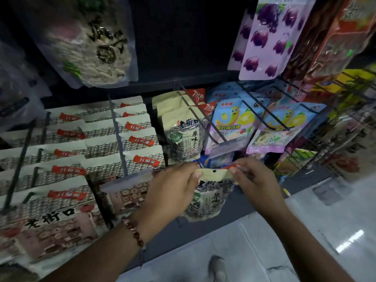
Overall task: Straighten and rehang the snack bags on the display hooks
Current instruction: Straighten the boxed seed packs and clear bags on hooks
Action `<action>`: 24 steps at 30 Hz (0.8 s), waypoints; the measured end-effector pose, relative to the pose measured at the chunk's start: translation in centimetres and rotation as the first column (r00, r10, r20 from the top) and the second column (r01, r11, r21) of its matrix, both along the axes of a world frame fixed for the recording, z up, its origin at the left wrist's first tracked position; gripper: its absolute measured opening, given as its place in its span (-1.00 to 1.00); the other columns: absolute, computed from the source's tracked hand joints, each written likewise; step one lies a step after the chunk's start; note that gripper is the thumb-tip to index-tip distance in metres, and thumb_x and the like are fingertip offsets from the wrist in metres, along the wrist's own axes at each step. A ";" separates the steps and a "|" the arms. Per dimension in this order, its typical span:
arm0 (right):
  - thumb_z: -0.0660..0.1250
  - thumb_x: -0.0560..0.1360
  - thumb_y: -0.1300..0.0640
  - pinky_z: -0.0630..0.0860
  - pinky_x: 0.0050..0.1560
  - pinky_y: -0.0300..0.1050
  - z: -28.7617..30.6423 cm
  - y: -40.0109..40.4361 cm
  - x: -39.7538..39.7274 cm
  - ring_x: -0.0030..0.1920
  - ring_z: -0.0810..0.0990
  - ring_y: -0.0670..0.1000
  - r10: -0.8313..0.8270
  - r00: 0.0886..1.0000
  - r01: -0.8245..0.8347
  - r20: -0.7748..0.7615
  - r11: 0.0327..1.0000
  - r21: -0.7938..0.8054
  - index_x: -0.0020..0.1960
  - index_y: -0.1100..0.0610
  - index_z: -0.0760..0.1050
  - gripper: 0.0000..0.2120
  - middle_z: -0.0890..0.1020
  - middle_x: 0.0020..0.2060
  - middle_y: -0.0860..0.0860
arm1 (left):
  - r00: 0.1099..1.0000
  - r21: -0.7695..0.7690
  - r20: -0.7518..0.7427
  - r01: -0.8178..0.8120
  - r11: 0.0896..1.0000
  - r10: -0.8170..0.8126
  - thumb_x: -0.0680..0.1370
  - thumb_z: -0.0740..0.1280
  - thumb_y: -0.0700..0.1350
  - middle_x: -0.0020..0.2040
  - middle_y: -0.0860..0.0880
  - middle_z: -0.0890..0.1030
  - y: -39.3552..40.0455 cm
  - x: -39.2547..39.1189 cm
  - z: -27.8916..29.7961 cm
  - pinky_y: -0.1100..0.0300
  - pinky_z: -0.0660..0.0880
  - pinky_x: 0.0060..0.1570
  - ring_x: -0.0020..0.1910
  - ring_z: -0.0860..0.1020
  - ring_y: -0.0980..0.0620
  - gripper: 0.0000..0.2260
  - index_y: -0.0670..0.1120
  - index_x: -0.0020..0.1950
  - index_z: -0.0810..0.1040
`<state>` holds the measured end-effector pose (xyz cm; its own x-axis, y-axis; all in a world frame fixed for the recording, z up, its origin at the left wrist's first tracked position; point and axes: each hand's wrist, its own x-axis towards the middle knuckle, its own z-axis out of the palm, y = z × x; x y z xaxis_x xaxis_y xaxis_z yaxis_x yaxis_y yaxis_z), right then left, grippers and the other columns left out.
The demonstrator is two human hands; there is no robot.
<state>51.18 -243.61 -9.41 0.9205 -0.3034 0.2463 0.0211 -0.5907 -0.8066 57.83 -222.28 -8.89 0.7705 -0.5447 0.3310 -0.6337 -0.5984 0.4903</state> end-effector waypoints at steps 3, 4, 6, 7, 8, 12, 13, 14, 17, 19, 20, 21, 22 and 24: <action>0.38 0.55 0.12 0.48 -0.19 -0.33 -0.3 -1.9 1.7 -0.12 0.59 -0.20 0.101 0.995 -0.101 -0.014 0.995 0.000 -0.09 -0.15 0.50 -0.84 0.60 -0.17 -0.12 | 0.996 0.034 -0.021 -0.089 0.995 0.090 0.64 0.20 0.03 -0.36 0.12 0.39 -1.5 0.6 -0.2 0.14 0.26 -0.42 -0.40 0.38 0.12 -0.83 0.09 -0.15 0.38; 0.37 0.55 0.09 0.52 -0.18 -0.25 -0.4 -2.6 2.2 -0.13 0.59 -0.18 0.132 0.991 -0.131 -0.027 0.991 0.018 -0.10 -0.15 0.50 -0.85 0.60 -0.17 -0.12 | 0.991 0.044 -0.041 -0.123 0.991 0.125 0.64 0.20 0.04 -0.37 0.11 0.40 -2.1 0.6 -0.2 0.14 0.30 -0.42 -0.40 0.40 0.13 -0.82 0.10 -0.15 0.37; 0.36 0.56 0.09 0.53 -0.23 -0.16 -0.5 -3.9 3.2 -0.19 0.58 -0.15 0.191 0.981 -0.189 -0.036 0.980 0.058 -0.12 -0.14 0.50 -0.86 0.58 -0.21 -0.16 | 0.979 0.068 -0.063 -0.190 0.979 0.194 0.64 0.17 0.08 -0.32 0.10 0.49 -3.2 0.7 -0.1 0.14 0.44 -0.37 -0.37 0.47 0.15 -0.82 0.06 -0.06 0.49; 0.36 0.56 0.10 0.50 -0.26 -0.18 -0.4 -4.6 3.8 -0.23 0.57 -0.15 0.226 0.974 -0.224 -0.027 0.972 0.072 -0.13 -0.12 0.50 -0.85 0.57 -0.24 -0.18 | 0.972 0.084 -0.073 -0.216 0.973 0.222 0.64 0.14 0.10 -0.28 0.10 0.54 -3.7 0.7 0.1 0.15 0.47 -0.35 -0.37 0.48 0.18 -0.77 0.06 0.05 0.55; 0.36 0.56 0.12 0.48 -0.29 -0.20 -0.2 -5.2 4.4 -0.26 0.56 -0.15 0.257 0.966 -0.255 -0.019 0.963 0.083 -0.15 -0.10 0.50 -0.84 0.56 -0.26 -0.20 | 0.968 0.087 -0.082 -0.228 0.970 0.235 0.63 0.10 0.12 -0.23 0.11 0.59 -4.2 0.7 0.3 0.16 0.49 -0.35 -0.37 0.49 0.21 -0.71 0.09 0.14 0.57; 0.39 0.52 0.15 0.48 -0.23 -0.22 1.4 -7.0 6.3 -0.22 0.56 -0.13 0.385 0.923 -0.385 0.006 0.920 0.078 -0.17 -0.10 0.51 -0.82 0.58 -0.21 -0.17 | 0.941 0.003 -0.089 -0.326 0.945 0.325 0.60 0.18 -0.01 -0.26 0.08 0.62 -5.4 0.6 1.2 0.17 0.46 -0.46 -0.39 0.56 0.12 -0.79 0.05 0.09 0.60; 0.39 0.52 0.16 0.45 -0.22 -0.26 1.8 -7.2 6.7 -0.21 0.56 -0.14 0.423 0.906 -0.423 0.018 0.904 0.062 -0.18 -0.13 0.51 -0.79 0.58 -0.21 -0.17 | 0.930 -0.017 -0.088 -0.359 0.933 0.356 0.58 0.22 -0.07 -0.30 0.09 0.59 -5.5 0.5 1.4 0.20 0.39 -0.48 -0.42 0.55 0.12 -0.85 0.05 0.02 0.59; 0.38 0.52 0.14 0.44 -0.22 -0.28 2.4 -7.4 7.0 -0.20 0.56 -0.15 0.455 0.890 -0.456 0.027 0.889 0.045 -0.18 -0.16 0.50 -0.78 0.58 -0.21 -0.18 | 0.921 -0.039 -0.094 -0.384 0.923 0.379 0.57 0.24 -0.10 -0.31 0.08 0.58 -5.6 0.4 1.7 0.22 0.36 -0.49 -0.42 0.54 0.12 -0.87 0.07 -0.03 0.57; 0.38 0.52 0.12 0.46 -0.18 -0.26 3.8 -7.7 8.1 -0.16 0.56 -0.14 0.511 0.859 -0.512 0.041 0.859 0.022 -0.16 -0.16 0.53 -0.82 0.59 -0.19 -0.16 | 0.895 -0.104 -0.149 -0.437 0.894 0.420 0.57 0.18 0.05 -0.29 0.04 0.58 -5.8 0.3 2.5 0.12 0.42 -0.47 -0.41 0.52 0.07 -0.81 0.07 -0.06 0.58; 0.38 0.52 0.11 0.47 -0.15 -0.23 4.2 -7.8 8.9 -0.15 0.55 -0.14 0.525 0.850 -0.526 0.035 0.850 0.021 -0.15 -0.09 0.55 -0.88 0.59 -0.19 -0.14 | 0.895 -0.116 -0.117 -0.443 0.889 0.431 0.52 0.07 0.17 -0.30 0.05 0.54 -6.0 0.5 3.2 0.09 0.44 -0.45 -0.41 0.49 0.10 -0.65 0.05 -0.05 0.59; 0.39 0.52 0.09 0.47 -0.15 -0.19 4.2 -7.9 9.3 -0.16 0.54 -0.13 0.530 0.847 -0.531 0.023 0.847 0.028 -0.14 -0.06 0.56 -0.92 0.59 -0.20 -0.13 | 0.899 -0.102 -0.091 -0.436 0.894 0.428 0.51 0.04 0.19 -0.29 0.06 0.53 -6.2 0.5 3.4 0.10 0.44 -0.44 -0.39 0.48 0.12 -0.61 0.04 -0.05 0.60; 0.39 0.52 0.08 0.48 -0.15 -0.16 4.2 -7.9 9.6 -0.18 0.54 -0.12 0.535 0.844 -0.535 0.016 0.843 0.044 -0.13 -0.04 0.56 -0.94 0.58 -0.21 -0.13 | 0.902 -0.083 -0.068 -0.432 0.898 0.427 0.51 0.03 0.18 -0.28 0.06 0.53 -6.2 0.5 3.6 0.10 0.44 -0.42 -0.38 0.48 0.13 -0.60 0.04 -0.04 0.61; 0.39 0.52 0.09 0.47 -0.17 -0.15 4.1 -7.9 9.9 -0.19 0.53 -0.11 0.539 0.842 -0.539 0.013 0.840 0.062 -0.13 -0.03 0.56 -0.94 0.58 -0.22 -0.13 | 0.901 -0.077 -0.054 -0.433 0.898 0.430 0.51 0.03 0.16 -0.28 0.07 0.53 -6.3 0.4 3.7 0.12 0.44 -0.43 -0.37 0.48 0.14 -0.60 0.03 -0.03 0.61; 0.40 0.52 0.10 0.41 -0.22 -0.21 3.9 -7.6 10.4 -0.22 0.52 -0.13 0.543 0.840 -0.542 0.013 0.836 0.086 -0.13 -0.04 0.56 -0.92 0.57 -0.24 -0.14 | 0.891 -0.112 -0.073 -0.455 0.884 0.449 0.49 0.05 0.14 -0.28 0.11 0.53 -6.3 0.2 3.7 0.18 0.40 -0.47 -0.38 0.50 0.14 -0.60 0.02 0.00 0.63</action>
